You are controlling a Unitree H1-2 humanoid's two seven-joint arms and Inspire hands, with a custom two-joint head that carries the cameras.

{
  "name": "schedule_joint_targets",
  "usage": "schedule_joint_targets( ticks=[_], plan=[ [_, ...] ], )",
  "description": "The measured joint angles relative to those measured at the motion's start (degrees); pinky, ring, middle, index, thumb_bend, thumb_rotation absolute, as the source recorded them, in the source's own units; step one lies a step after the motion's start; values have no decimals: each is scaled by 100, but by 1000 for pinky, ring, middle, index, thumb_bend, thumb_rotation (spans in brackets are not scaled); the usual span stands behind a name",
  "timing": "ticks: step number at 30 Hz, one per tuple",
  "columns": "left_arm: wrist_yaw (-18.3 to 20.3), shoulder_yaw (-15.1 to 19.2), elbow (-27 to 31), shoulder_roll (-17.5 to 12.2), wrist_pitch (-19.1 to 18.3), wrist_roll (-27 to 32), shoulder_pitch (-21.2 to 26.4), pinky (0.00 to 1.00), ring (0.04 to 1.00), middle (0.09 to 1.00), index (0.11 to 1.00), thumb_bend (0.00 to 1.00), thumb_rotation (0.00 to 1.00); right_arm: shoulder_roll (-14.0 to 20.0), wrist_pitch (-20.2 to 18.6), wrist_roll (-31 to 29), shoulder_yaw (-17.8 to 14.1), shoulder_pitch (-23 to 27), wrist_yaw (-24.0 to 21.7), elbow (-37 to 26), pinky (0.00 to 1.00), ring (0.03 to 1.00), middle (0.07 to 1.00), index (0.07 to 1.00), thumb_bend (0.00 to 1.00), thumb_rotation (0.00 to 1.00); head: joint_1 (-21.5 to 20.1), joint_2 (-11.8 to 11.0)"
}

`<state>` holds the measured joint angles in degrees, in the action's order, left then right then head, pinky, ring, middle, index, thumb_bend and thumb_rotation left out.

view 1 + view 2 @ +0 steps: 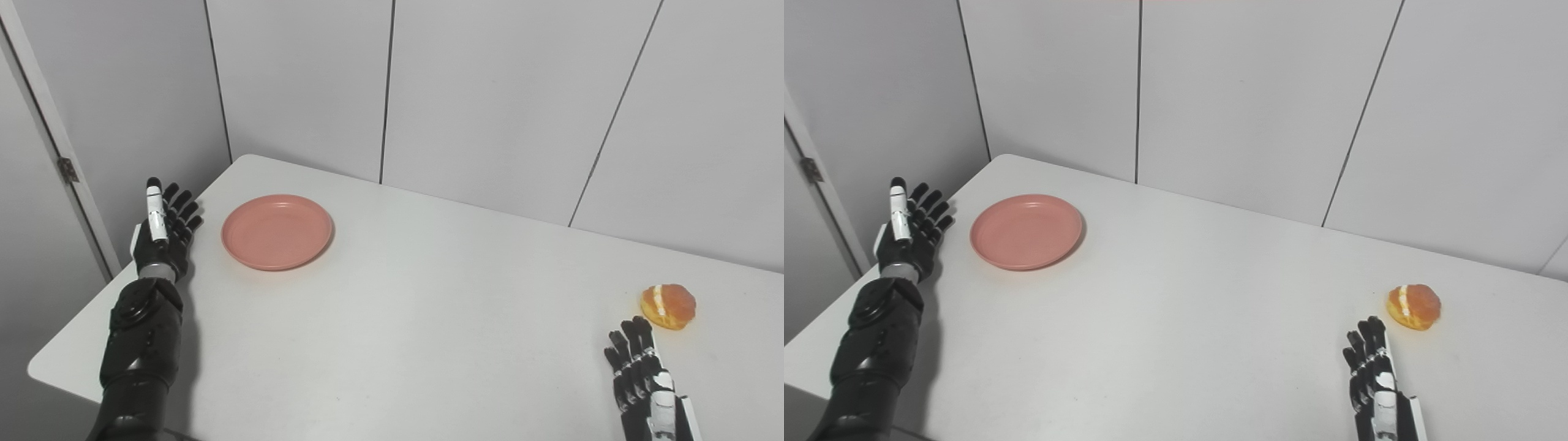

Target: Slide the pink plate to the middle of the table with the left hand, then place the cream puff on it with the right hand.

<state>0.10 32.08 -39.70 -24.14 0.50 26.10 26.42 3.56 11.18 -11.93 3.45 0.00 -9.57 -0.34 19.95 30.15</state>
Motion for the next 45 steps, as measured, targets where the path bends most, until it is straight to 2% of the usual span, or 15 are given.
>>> schedule_joint_targets(
  ticks=[4,10,13,18,20,23,28,39,45],
  plan=[
    [19,27,-240,-24,98,1,137,907,886,880,856,534,986,1,-10,-4,0,-3,-1,-7,1000,992,1000,1000,542,1000,0,17],
    [313,4,-646,-100,285,123,264,913,900,897,883,523,1000,9,-31,-3,0,-10,0,-14,1000,992,1000,1000,552,1000,-35,35],
    [392,-19,-745,-117,343,143,295,850,882,890,879,533,961,13,-76,-5,0,-11,0,-24,1000,992,1000,1000,544,1000,-35,35],
    [376,-73,-752,-116,341,165,303,864,879,885,873,600,880,15,-175,-8,-2,-36,3,-68,1000,986,1000,1000,532,1000,-62,61],
    [369,-107,-751,-113,343,163,306,882,890,893,878,622,916,16,-175,-7,-6,-42,4,-74,1000,987,1000,1000,542,1000,-70,62],
    [365,-210,-709,-79,348,145,303,908,905,901,886,592,967,27,-189,-5,-14,-56,6,-87,1000,989,1000,1000,542,1000,-79,62],
    [326,-272,-511,53,339,146,248,928,917,907,890,516,999,30,-202,-1,-14,-59,15,-92,1000,988,1000,1000,545,1000,-88,70],
    [384,-513,-297,164,361,109,136,925,911,901,877,523,1000,26,-206,8,-13,-59,18,-98,1000,987,1000,1000,515,1000,-105,79],
    [391,-661,-232,191,415,34,98,891,896,895,881,528,1000,26,-207,17,-13,-59,34,-99,1000,981,1000,1000,528,1000,-114,88]
  ],
)
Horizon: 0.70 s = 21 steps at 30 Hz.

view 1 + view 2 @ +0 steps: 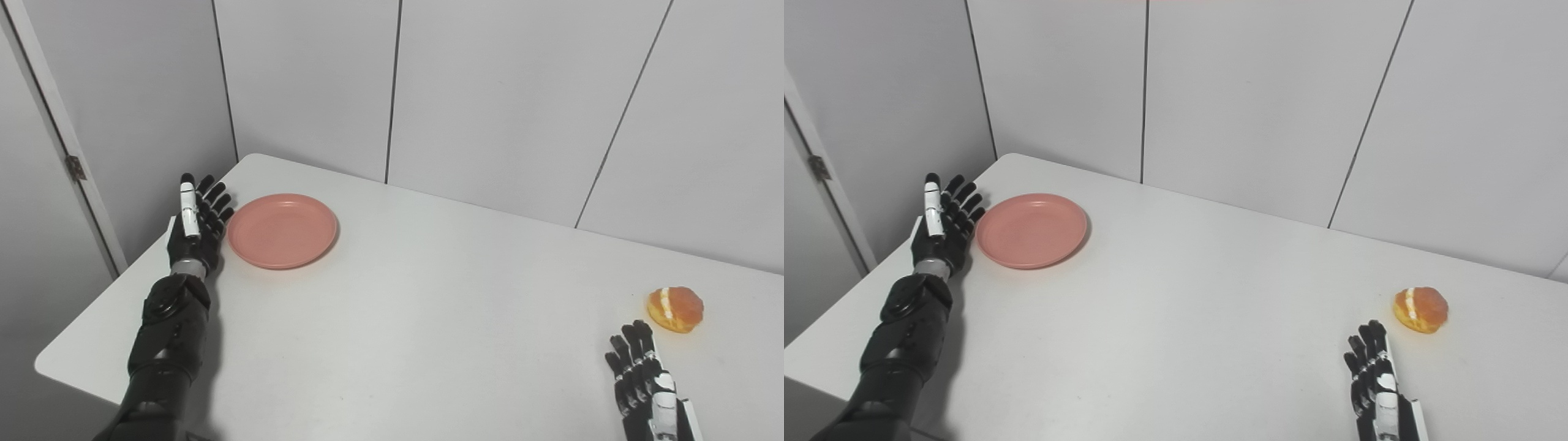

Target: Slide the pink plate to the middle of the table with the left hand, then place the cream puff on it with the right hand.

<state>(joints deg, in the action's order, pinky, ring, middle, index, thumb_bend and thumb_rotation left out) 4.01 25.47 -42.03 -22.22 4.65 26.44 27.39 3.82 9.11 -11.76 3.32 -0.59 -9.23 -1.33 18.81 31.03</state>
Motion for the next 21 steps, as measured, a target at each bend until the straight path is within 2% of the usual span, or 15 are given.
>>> schedule_joint_targets(
  ticks=[8,14,21],
  plan=[
    [-5,-113,242,157,-49,-38,-66,893,899,896,884,516,1000,-5,-4,42,1,-4,17,-14,1000,980,1000,1000,519,1000,-26,26],
    [-109,-195,477,269,-102,-111,-143,879,872,865,861,508,1000,-6,-3,44,1,-5,22,-17,1000,977,1000,1000,523,1000,-53,44],
    [-119,-280,687,354,-148,-141,-236,880,882,882,869,490,1000,-16,-1,99,1,-3,33,-17,1000,974,995,1000,505,1000,-79,62]
  ],
)
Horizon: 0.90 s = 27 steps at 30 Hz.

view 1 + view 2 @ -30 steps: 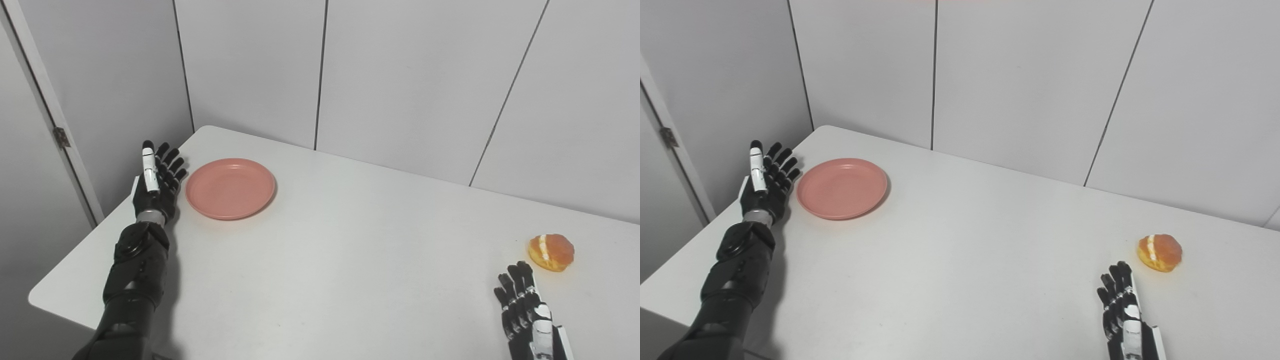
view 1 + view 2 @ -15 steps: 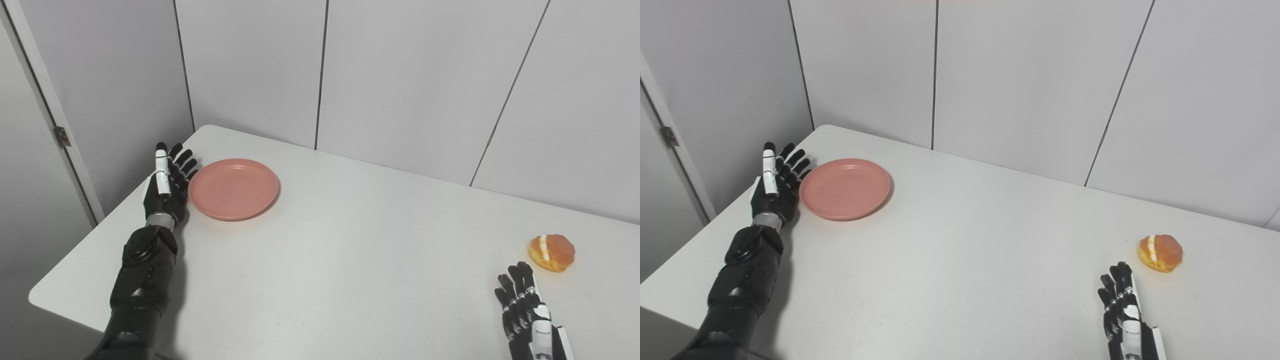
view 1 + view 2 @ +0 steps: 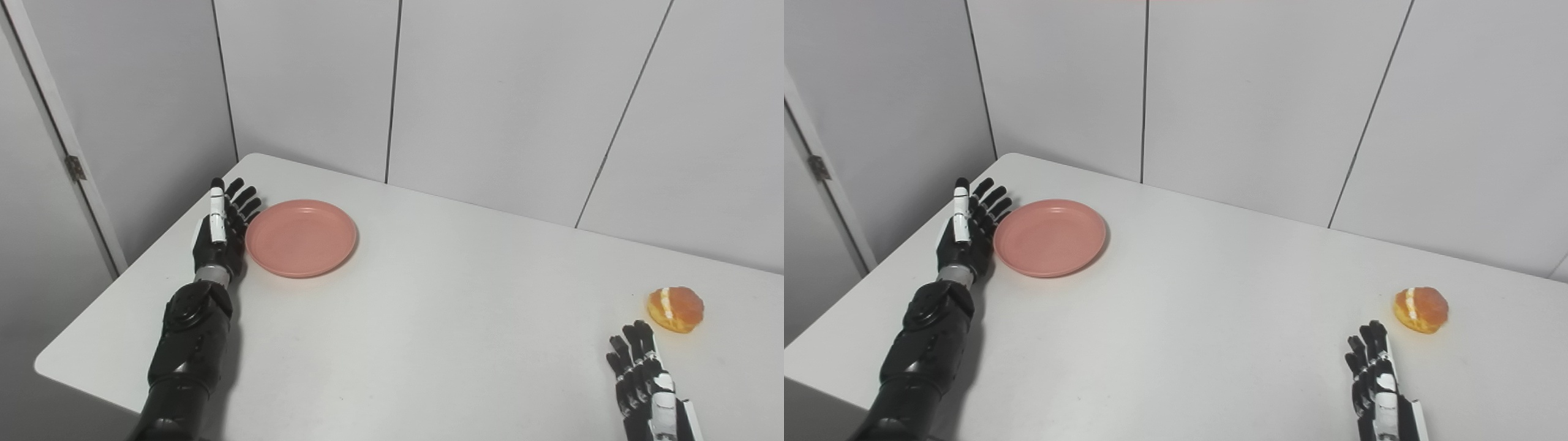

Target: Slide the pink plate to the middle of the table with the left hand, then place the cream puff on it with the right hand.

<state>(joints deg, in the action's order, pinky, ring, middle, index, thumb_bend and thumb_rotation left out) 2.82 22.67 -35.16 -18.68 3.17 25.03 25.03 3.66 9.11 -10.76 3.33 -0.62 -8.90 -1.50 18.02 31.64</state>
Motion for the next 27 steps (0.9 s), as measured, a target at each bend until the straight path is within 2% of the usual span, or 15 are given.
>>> schedule_joint_targets(
  ticks=[7,18,27],
  plan=[
    [24,-146,72,49,-1,-65,-36,860,861,862,851,482,1000,-3,-7,7,-3,-1,62,-4,998,968,989,1000,508,1000,-17,9],
    [9,-307,455,344,-165,-66,-103,855,855,858,849,502,1000,-20,-15,35,-7,-4,104,-26,998,970,990,1000,502,1000,-70,35],
    [38,-410,570,420,-222,-157,-125,852,850,847,828,517,1000,-38,-31,118,-6,-19,172,-61,998,971,996,1000,489,1000,-123,61]
  ],
)
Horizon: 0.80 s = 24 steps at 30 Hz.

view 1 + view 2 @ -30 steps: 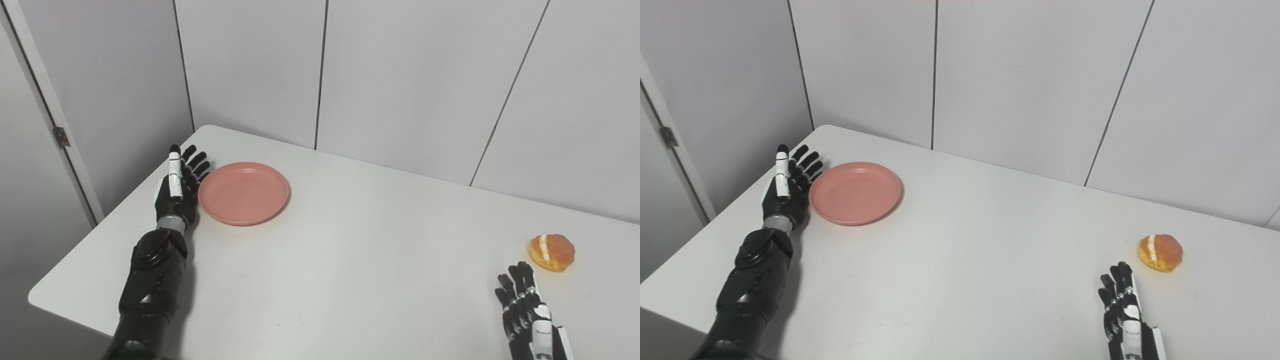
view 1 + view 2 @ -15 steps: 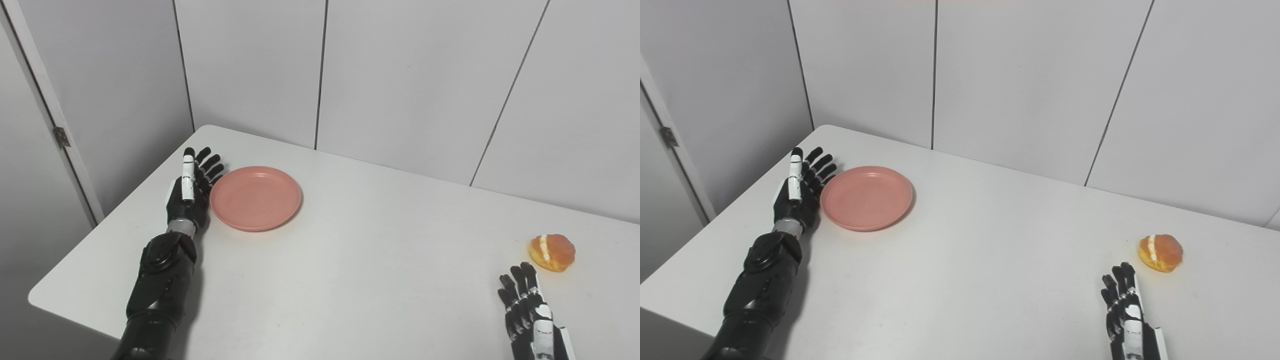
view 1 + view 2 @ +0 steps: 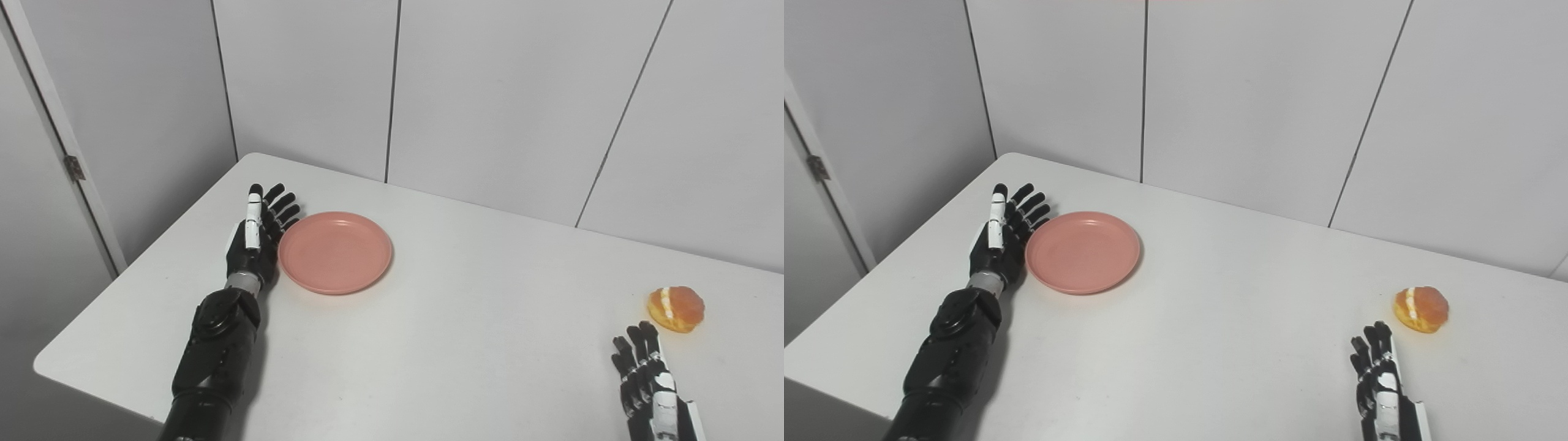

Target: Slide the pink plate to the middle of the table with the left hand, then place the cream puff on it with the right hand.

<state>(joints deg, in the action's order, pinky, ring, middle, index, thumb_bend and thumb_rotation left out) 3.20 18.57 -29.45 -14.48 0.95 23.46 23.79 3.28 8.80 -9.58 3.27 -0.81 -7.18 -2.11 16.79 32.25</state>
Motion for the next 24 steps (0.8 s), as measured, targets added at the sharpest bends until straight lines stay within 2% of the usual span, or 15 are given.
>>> schedule_joint_targets(
  ticks=[9,24],
  plan=[
    [-14,-190,419,356,-187,-34,-104,876,861,859,845,518,1000,-15,3,23,0,4,6,1,993,968,993,1000,494,1000,-79,35],
    [-60,-468,957,603,-579,-250,-264,856,849,851,838,503,1000,-47,3,189,-1,2,32,-8,973,952,981,1000,496,1000,-246,141]
  ],
)
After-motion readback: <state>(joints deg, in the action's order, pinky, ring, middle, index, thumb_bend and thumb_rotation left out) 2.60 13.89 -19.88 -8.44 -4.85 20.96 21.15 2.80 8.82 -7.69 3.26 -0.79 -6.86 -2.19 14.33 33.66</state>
